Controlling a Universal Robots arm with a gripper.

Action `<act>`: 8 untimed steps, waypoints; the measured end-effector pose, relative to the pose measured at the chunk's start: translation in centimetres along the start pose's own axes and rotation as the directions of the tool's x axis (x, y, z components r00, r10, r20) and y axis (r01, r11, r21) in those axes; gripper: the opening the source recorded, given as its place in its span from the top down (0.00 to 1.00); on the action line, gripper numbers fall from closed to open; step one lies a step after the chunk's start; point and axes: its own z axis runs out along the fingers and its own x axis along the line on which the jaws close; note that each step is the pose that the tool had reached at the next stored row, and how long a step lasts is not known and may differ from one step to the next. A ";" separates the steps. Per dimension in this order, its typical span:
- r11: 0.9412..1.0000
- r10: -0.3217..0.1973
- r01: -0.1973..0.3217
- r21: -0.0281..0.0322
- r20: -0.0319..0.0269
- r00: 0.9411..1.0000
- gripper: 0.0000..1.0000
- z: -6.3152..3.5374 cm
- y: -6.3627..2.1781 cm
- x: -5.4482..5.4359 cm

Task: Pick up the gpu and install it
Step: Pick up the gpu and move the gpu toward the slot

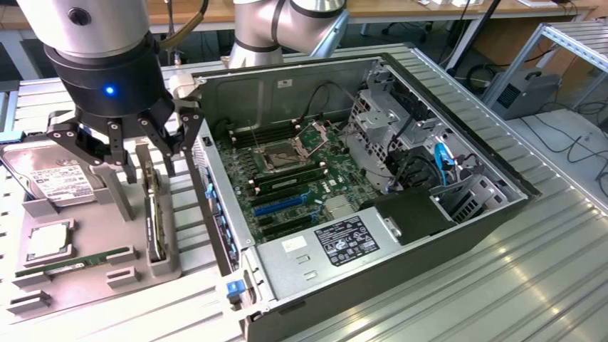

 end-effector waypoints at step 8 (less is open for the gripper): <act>1.000 0.000 0.000 0.000 0.000 1.000 0.52 0.33 -0.01 0.0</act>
